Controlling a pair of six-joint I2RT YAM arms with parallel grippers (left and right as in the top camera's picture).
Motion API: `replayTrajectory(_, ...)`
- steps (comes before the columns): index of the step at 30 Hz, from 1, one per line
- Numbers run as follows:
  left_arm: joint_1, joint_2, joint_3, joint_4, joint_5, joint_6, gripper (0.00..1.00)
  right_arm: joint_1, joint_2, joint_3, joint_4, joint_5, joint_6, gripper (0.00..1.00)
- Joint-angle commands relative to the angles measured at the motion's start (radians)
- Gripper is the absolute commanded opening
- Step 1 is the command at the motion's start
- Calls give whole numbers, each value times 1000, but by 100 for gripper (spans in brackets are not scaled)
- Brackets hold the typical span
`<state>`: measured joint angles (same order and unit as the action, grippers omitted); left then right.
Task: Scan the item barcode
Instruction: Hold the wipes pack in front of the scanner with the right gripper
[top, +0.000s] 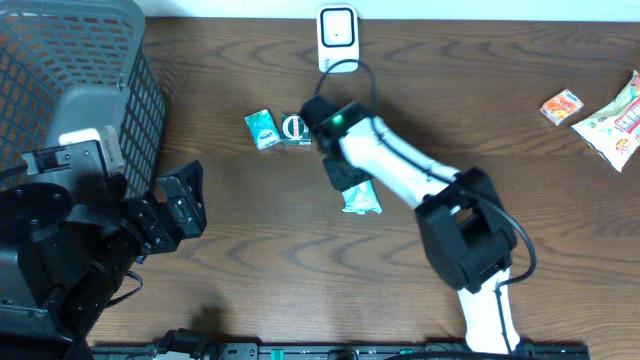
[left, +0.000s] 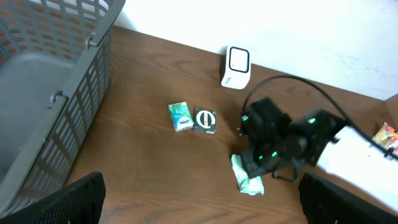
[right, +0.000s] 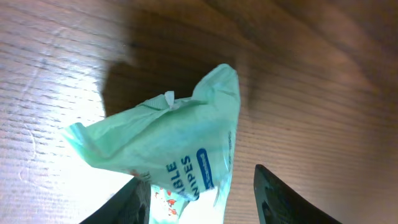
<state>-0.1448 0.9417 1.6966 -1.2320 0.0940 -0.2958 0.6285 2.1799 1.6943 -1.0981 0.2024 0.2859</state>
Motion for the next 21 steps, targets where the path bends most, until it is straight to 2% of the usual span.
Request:
replayTrajectory(1,4,0,7,-2,-13,-9,98,-49,1,-5,2,-211,-95,48)
replayTrajectory(5,4,0,7,-2,-13,-9,98,-62,1,-40,16,-239,-101,43)
replayTrajectory(7,4,0,7,-2,-13,-9,98,-62,1,-69,43,-238,-101,28)
replayTrajectory(9,4,0,7,-2,-13,-9,98,-60,1,-90,75,-238,-100,6)
replayTrajectory(10,4,0,7,-2,-13,-9,98,-60,1,-92,89,-238,-100,1)
replayTrajectory(16,4,0,7,-2,-13,-9,98,-77,-2,9,175,-205,-100,1)
replayTrajectory(21,4,0,7,-2,-13,-9,98,-117,-2,166,393,-193,-100,1)
